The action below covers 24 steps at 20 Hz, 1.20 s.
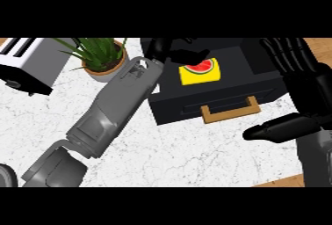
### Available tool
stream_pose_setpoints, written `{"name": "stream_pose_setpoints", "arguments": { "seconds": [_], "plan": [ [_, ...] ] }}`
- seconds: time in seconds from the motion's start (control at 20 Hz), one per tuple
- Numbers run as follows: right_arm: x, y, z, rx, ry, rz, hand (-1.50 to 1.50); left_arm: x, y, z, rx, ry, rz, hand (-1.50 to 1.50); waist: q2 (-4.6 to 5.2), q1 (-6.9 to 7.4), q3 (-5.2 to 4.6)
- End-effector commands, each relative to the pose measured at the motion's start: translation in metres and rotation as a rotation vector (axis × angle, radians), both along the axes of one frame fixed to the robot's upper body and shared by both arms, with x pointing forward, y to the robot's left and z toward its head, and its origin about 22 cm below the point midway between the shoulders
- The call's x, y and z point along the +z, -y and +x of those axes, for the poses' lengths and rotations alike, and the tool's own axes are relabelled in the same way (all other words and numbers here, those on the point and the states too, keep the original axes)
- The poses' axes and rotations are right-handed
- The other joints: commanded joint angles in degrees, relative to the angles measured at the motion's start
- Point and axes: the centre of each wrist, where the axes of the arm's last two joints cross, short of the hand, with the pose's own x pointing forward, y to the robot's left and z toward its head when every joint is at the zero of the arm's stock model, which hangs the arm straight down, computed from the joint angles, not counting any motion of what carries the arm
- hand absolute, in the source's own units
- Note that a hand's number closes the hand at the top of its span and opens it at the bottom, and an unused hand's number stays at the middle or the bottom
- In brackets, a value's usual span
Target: Pick up the cup, place it into the drawer and close the drawer
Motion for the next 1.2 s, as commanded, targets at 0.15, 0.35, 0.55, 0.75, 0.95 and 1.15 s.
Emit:
{"name": "stream_pose_setpoints", "arguments": {
  "seconds": [0.15, 0.35, 0.55, 0.75, 0.95, 1.15],
  "plan": [
    [0.000, -0.032, -0.003, 0.306, -0.010, 0.006, 1.50, 0.006, 0.002, -0.002, -0.047, 0.039, -0.216, -1.50, 0.08, -1.19, -0.11],
    [-0.016, -0.043, -0.002, 0.480, -0.096, -0.066, 1.50, 0.011, 0.004, -0.004, -0.063, 0.115, -0.334, -1.50, -0.13, 0.09, -0.10],
    [-0.010, -0.026, -0.005, 0.506, -0.185, -0.397, 1.50, 0.012, 0.003, -0.002, 0.011, 0.131, -0.369, -1.50, -1.06, 2.36, -0.16],
    [-0.017, -0.032, -0.017, 0.419, -0.226, -0.565, -1.50, 0.013, 0.003, -0.001, 0.040, 0.125, -0.391, -1.50, -1.93, 5.25, -0.15],
    [-0.023, -0.029, -0.022, 0.284, -0.145, -0.747, -1.50, -0.002, -0.006, -0.001, 0.075, 0.117, -0.415, -1.50, -1.74, 7.29, -0.06],
    [-0.070, -0.034, -0.013, 0.193, -0.230, -0.786, -1.50, -0.008, -0.008, -0.005, 0.045, 0.112, -0.466, -1.50, -2.34, 10.70, -0.07]
  ]
}}
